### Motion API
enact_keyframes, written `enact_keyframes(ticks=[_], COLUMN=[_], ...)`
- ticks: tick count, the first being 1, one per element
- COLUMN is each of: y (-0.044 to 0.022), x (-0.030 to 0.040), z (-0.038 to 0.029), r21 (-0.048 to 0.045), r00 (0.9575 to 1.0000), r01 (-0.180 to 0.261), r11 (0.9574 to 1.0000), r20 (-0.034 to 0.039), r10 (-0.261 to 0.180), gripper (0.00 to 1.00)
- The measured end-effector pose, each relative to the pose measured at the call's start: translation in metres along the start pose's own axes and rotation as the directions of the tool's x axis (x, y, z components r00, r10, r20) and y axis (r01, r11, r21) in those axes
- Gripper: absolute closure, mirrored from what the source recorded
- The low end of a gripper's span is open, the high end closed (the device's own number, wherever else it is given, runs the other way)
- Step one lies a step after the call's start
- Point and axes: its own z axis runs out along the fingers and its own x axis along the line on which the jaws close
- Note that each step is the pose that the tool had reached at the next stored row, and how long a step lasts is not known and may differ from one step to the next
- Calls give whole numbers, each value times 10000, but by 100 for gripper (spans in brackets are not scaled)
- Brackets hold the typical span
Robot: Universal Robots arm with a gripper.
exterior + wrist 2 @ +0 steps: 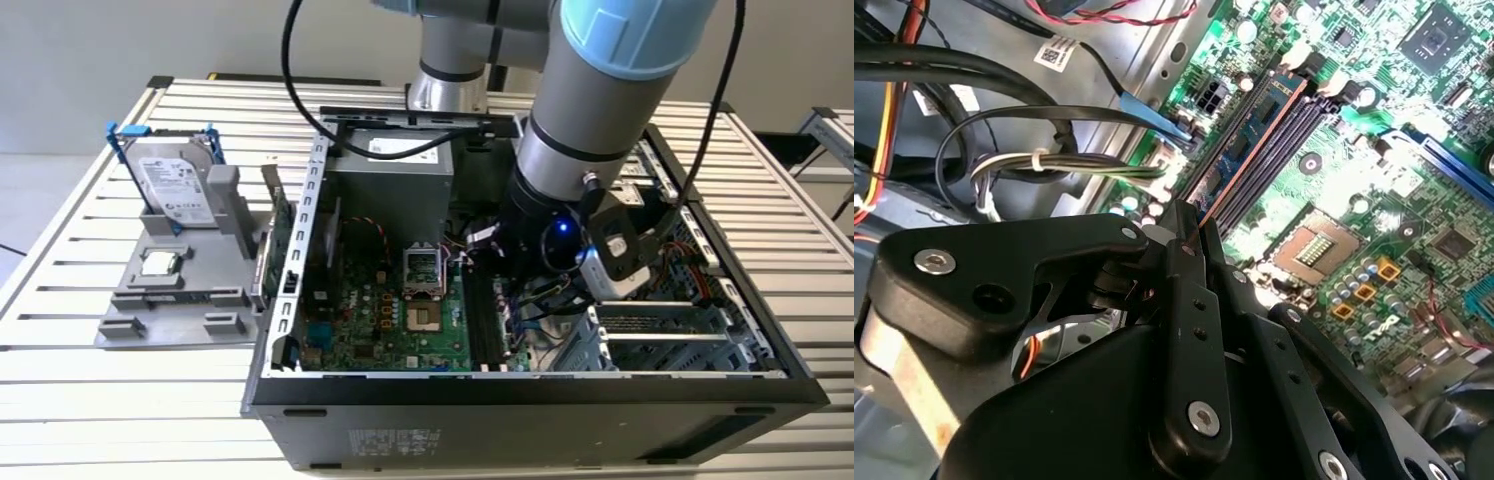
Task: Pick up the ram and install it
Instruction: 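Insert the ram into the slot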
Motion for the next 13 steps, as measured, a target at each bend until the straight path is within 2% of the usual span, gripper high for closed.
enact_keyframes(ticks=[13], y=[3], x=[35], z=[84], r21=[-1], r00=[10000], r01=[-1], r11=[10000], r20=[-4], r10=[1], gripper=[100])
